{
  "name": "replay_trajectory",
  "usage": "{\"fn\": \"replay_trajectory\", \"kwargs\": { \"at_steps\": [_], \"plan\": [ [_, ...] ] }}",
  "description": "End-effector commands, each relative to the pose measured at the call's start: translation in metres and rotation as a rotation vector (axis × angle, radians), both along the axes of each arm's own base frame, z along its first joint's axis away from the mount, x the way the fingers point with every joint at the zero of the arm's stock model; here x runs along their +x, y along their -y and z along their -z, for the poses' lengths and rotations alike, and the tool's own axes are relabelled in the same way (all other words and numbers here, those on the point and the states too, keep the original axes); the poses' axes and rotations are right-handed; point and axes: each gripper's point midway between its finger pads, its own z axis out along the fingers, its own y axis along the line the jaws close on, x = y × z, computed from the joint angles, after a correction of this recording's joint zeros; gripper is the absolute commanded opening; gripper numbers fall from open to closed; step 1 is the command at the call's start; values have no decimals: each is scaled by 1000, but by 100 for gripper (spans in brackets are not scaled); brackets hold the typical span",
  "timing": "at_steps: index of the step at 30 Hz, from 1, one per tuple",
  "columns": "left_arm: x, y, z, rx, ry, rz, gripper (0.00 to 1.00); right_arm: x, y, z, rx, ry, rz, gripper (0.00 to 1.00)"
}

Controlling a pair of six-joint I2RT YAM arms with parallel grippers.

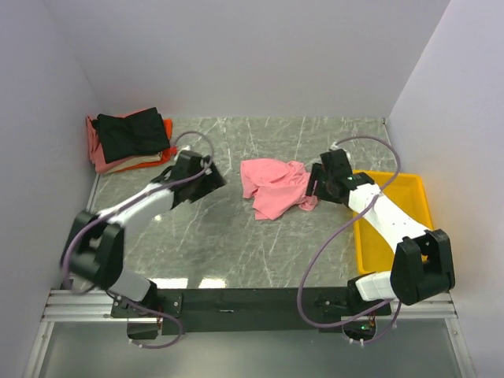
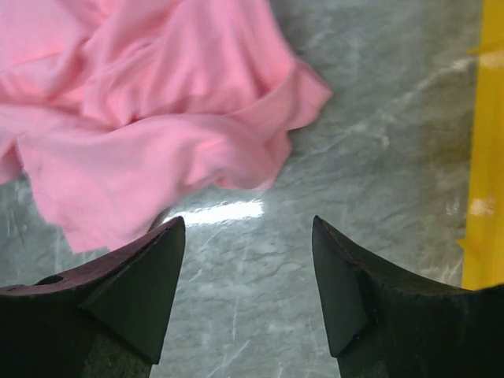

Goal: Fold and stack the t-shirts
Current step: Flatten the tshirt out

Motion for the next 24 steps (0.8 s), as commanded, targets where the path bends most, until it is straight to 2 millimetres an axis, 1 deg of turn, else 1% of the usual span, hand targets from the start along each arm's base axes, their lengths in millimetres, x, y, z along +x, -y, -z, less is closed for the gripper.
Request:
{"fn": "replay_trajectory", "kwargs": {
  "at_steps": [1, 2, 3, 4, 5, 6, 7, 8, 10, 13, 14, 15, 16, 17, 18, 19, 20, 21, 22, 23, 24],
  "plan": [
    [35, 69, -15, -128, 71, 245, 92, 12, 14, -9, 135, 68, 89, 72],
    [37, 80, -11, -123, 60, 275, 91, 14, 23, -9, 178, 71, 111, 71],
    [40, 87, -5, -109, 52, 295, 90, 13, 14, -7, 244, 72, 68, 70],
    [49, 100, 7, -100, 22, 315, 89, 12, 11, -8, 267, 80, 46, 70],
    [51, 108, 14, -88, 7, 346, 88, 13, 10, -8, 283, 81, 36, 69],
    [50, 112, 24, -80, -34, 356, 84, 12, 10, -8, 282, 81, 31, 69],
    [58, 120, 22, -82, -31, 362, 81, 13, 12, -6, 275, 77, 37, 69],
    [56, 125, 43, -66, -77, 377, 79, 14, 13, -6, 268, 76, 48, 69],
    [57, 131, 59, -60, -113, 380, 75, 15, 17, -4, 258, 73, 60, 69],
    [52, 136, 72, -41, -139, 387, 69, 16, 15, -2, 272, 76, 52, 69],
    [51, 136, 75, -34, -143, 390, 65, 18, 14, -2, 277, 79, 47, 69],
    [50, 135, 78, -23, -151, 383, 55, 18, 13, -1, 281, 75, 46, 69],
    [45, 135, 84, -9, -169, 384, 47, 18, 10, 4, 290, 56, 38, 68],
    [45, 134, 85, 0, -174, 373, 36, 20, 9, 4, 295, 53, 40, 68],
    [42, 132, 90, 6, -186, 369, 10, 21, 7, 9, 301, 40, 39, 68],
    [40, 132, 89, 6, -185, 371, 0, 22, 3, 10, 319, 34, 29, 66],
    [40, 129, 89, 11, -185, 360, 1, 26, 1, 9, 330, 42, 22, 65],
    [36, 126, 90, 17, -189, 355, 0, 27, 0, 13, 333, 30, 22, 64],
    [37, 125, 81, 14, -169, 347, 1, 29, -1, 14, 337, 28, 25, 63],
    [38, 125, 77, 10, -149, 340, 0, 32, 0, 15, 330, 28, 33, 61],
    [35, 121, 69, 9, -127, 337, 1, 33, -1, 19, 327, 14, 35, 59]
  ]
}}
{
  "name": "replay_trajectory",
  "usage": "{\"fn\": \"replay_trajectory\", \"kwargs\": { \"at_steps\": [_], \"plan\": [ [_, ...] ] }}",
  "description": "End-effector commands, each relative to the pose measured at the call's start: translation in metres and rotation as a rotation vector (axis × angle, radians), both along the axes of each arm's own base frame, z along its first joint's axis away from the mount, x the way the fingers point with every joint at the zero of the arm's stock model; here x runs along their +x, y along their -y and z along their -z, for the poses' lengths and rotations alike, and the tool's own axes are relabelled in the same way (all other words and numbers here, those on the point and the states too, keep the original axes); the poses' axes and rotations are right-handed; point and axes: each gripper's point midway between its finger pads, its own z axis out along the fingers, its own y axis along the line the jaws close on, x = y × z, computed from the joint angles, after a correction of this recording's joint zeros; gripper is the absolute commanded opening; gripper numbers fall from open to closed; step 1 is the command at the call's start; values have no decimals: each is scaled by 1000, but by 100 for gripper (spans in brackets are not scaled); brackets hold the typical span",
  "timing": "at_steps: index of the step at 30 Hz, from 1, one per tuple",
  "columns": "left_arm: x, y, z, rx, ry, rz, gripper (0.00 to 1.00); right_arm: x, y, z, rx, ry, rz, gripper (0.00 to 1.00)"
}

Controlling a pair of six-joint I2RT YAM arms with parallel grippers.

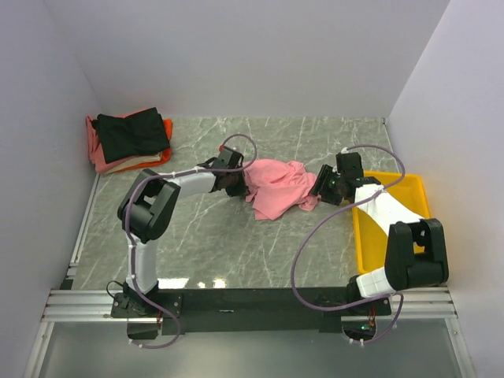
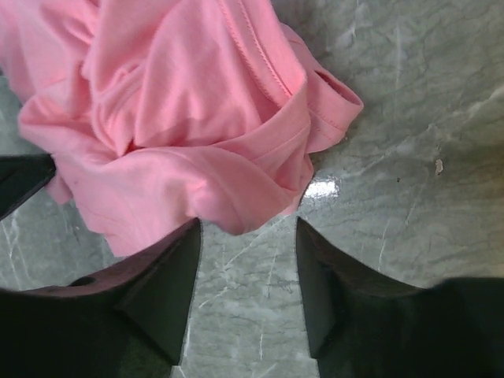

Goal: Fold and stack the t-shirts
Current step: Flatten the tshirt out

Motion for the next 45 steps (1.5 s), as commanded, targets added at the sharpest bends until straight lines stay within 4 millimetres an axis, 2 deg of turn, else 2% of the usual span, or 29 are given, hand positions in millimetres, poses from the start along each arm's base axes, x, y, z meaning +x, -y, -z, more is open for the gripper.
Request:
{"fn": "replay_trajectory", "kwargs": {
  "at_steps": [1, 3, 4, 5, 6, 7, 8, 11, 12, 14, 15, 17, 18, 19, 20, 21, 23, 24, 26, 28, 29, 30, 34, 36, 37, 39, 41, 43, 45],
  "plan": [
    [-9, -12, -19, 14, 48, -22, 1, 21, -7, -13, 18, 53, -1, 56],
    [-12, -15, -25, 2, 79, -27, 0, 23, -7, -9, 5, 38, 1, 50],
    [-11, -16, -38, -10, 109, -27, 1, 25, -8, -10, 1, 44, -2, 42],
    [-11, -17, -42, -15, 127, -28, 1, 26, -6, -11, -12, 56, 4, 36],
    [-12, -20, -44, -14, 135, -33, 1, 27, -8, -12, -17, 62, -3, 24],
    [-12, -20, -56, -26, 163, -29, 1, 31, -8, -16, -18, 75, -5, 4],
    [-12, -20, -61, -30, 180, -25, 1, 33, -12, -20, -9, 93, -23, 0],
    [-8, -27, -87, -22, 246, -43, 1, 42, -14, -36, -19, 151, -56, 0],
    [-8, -27, -107, -37, 278, -40, 1, 44, -12, -44, -32, 180, -62, 0],
    [-1, -34, -132, -22, 350, -68, 0, 48, -15, -71, -34, 263, -79, 0],
    [-1, -37, -158, -41, 402, -77, 1, 49, -14, -82, -50, 295, -83, 0],
    [2, -46, -189, -34, 480, -99, 0, 48, -12, -117, -69, 372, -75, 0],
    [-1, -51, -219, -60, 541, -114, 1, 48, -10, -131, -90, 407, -70, 0],
    [-1, -58, -237, -59, 589, -137, 1, 46, -8, -150, -98, 444, -65, 0],
    [-4, -62, -255, -73, 629, -147, 1, 40, -7, -174, -101, 505, -66, 0],
    [-12, -71, -288, -105, 700, -169, 1, 35, -5, -191, -103, 547, -64, 0],
    [-22, -82, -322, -133, 788, -186, 1, 18, -2, -240, -93, 665, -60, 0],
    [-37, -92, -352, -172, 855, -198, 1, 12, -2, -256, -91, 705, -68, 0],
    [-52, -102, -385, -204, 932, -202, 0, -16, -5, -306, -57, 835, -103, 0],
    [-80, -119, -432, -264, 1036, -214, 1, -47, -9, -351, -26, 960, -152, 0],
    [-98, -129, -456, -304, 1096, -216, 1, -58, -9, -364, -24, 1002, -169, 0],
    [-108, -135, -468, -318, 1132, -213, 1, -71, -10, -384, -11, 1052, -185, 0],
    [-157, -160, -533, -411, 1295, -199, 1, -123, -18, -434, 44, 1196, -277, 0],
    [-177, -163, -551, -443, 1341, -157, 1, -149, -20, -460, 64, 1274, -316, 0],
    [-190, -168, -569, -469, 1378, -147, 1, -161, -18, -471, 70, 1311, -319, 0],
    [-201, -173, -579, -474, 1399, -136, 1, -181, -17, -491, 75, 1374, -338, 0],
    [-210, -183, -593, -481, 1430, -160, 1, -188, -14, -502, 75, 1399, -323, 0],
    [-204, -195, -593, -453, 1424, -237, 1, -176, -8, -500, 67, 1363, -270, 0],
    [-187, -202, -586, -411, 1389, -322, 1, -161, -5, -495, 61, 1318, -232, 0]
  ]
}}
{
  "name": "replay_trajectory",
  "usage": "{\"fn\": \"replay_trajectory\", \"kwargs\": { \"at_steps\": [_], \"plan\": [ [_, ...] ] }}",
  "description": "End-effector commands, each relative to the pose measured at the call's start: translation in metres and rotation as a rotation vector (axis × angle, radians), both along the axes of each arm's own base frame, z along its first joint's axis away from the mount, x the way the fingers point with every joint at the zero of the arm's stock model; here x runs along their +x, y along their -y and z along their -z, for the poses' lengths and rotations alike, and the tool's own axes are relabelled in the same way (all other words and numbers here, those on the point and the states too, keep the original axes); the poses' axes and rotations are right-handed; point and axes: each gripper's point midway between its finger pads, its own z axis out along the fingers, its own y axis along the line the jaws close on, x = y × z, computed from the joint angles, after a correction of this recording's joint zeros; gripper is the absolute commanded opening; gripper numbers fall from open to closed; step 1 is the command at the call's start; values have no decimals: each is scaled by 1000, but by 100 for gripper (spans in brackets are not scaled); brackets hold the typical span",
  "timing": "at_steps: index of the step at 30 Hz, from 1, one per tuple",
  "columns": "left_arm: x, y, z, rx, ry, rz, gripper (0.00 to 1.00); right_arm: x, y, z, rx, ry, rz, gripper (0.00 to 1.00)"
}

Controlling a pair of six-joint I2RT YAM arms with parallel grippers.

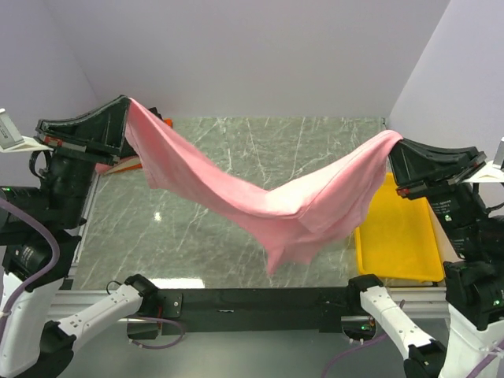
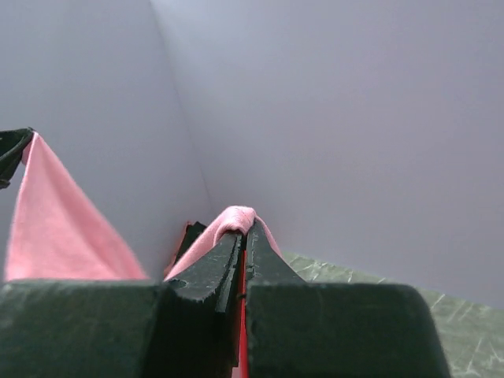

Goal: Fold and stack the t-shirts
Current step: Flatten the tshirt out

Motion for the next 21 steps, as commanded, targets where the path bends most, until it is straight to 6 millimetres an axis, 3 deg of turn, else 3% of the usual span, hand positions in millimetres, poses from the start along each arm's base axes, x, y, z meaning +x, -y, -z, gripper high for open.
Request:
{"fn": "replay_trajectory", "kwargs": {
  "at_steps": [1, 3, 4, 5, 6, 7, 8, 9, 10, 11, 12, 13, 14, 15, 16, 17, 18, 19, 20, 21],
  "plan": [
    [38, -17, 22, -20, -131, -179, 1, 48, 6, 17, 18, -131, 86, 0],
    [73, -18, 46, -13, -239, -285, 1, 74, 9, 33, 24, -204, 133, 0],
    [90, -34, 64, -31, -320, -412, 1, 99, 15, 48, 36, -266, 192, 0],
    [116, -29, 85, -4, -388, -475, 1, 114, 17, 58, 37, -303, 222, 0],
    [130, -31, 99, 11, -428, -534, 1, 132, 20, 74, 35, -353, 260, 0],
    [145, -32, 114, 24, -473, -580, 1, 160, 23, 96, 26, -423, 308, 0],
    [178, -33, 146, 83, -552, -617, 1, 178, 29, 115, 27, -476, 355, 0],
    [198, -33, 164, 91, -597, -600, 1, 195, 31, 128, 23, -510, 373, 0],
    [219, -36, 187, 101, -651, -593, 1, 227, 38, 158, 17, -593, 404, 0],
    [258, -41, 222, 124, -712, -586, 1, 244, 38, 180, 4, -644, 400, 0],
    [277, -43, 245, 150, -744, -603, 1, 264, 36, 191, 0, -648, 383, 0],
    [294, -46, 266, 170, -778, -625, 1, 297, 36, 234, -24, -736, 391, 0],
    [326, -45, 318, 236, -865, -650, 1, 315, 36, 247, -45, -757, 384, 0],
    [340, -50, 341, 280, -908, -690, 2, 334, 36, 264, -54, -790, 389, 0],
    [359, -51, 337, 283, -909, -706, 19, 365, 34, 319, -93, -896, 396, 0],
    [384, -55, 392, 345, -1014, -724, 39, 388, 33, 309, -87, -870, 395, 37],
    [384, -59, 422, 389, -1125, -723, 61, 395, 35, 332, -111, -958, 407, 52],
    [402, -59, 399, 351, -1108, -719, 99, 412, 34, 378, -143, -1064, 411, 61],
    [411, -67, 433, 366, -1192, -726, 99, 423, 32, 363, -135, -1044, 409, 86],
    [411, -68, 429, 350, -1217, -719, 99, 423, 32, 372, -146, -1073, 411, 90]
  ]
}}
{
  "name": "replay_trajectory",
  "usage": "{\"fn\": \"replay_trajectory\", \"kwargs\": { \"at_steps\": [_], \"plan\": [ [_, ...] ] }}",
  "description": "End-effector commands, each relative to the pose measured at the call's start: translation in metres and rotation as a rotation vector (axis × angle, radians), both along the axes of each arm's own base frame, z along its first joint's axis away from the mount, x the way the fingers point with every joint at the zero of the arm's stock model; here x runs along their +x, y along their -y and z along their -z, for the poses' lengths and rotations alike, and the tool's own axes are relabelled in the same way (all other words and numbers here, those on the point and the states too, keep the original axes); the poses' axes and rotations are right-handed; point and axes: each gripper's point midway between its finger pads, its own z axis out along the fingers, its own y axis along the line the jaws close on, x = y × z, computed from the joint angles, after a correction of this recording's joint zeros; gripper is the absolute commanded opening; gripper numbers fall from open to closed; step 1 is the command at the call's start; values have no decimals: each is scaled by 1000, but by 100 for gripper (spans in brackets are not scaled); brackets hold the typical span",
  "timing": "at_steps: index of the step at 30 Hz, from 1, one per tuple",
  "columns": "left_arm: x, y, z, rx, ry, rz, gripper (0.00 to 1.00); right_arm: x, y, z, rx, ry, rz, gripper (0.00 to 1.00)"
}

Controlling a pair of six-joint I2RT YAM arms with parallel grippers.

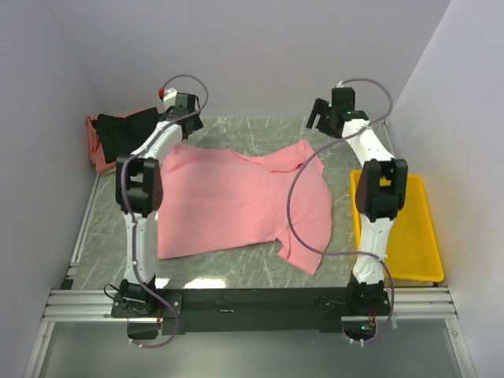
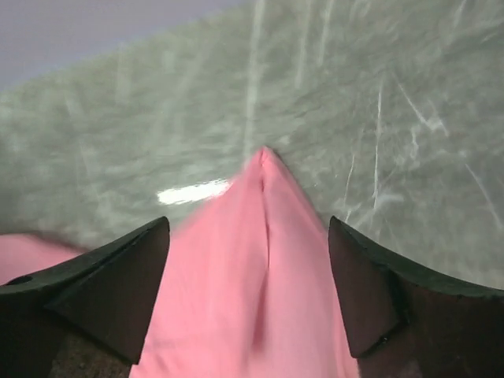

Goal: Fold and stack the t-shirts
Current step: Flatten the tshirt out

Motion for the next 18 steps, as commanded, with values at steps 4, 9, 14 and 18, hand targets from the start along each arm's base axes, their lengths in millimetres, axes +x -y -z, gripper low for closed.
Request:
{"fn": "replay_trajectory", "kwargs": {
  "at_steps": [4, 9, 14, 18],
  "plan": [
    [-16, -12, -40, -77, 41, -9, 99, -12, 5, -38, -15, 39, 11, 91],
    [-83, -10, -62, -161, 84, 13, 99, -79, 0, -7, -15, -30, 20, 93],
    [-177, -17, -34, -235, -21, -32, 99, -157, -18, 19, -3, -111, 21, 93],
    [-273, -26, 22, -325, -184, -196, 99, -210, -23, 25, 21, -122, 26, 93]
  ]
}}
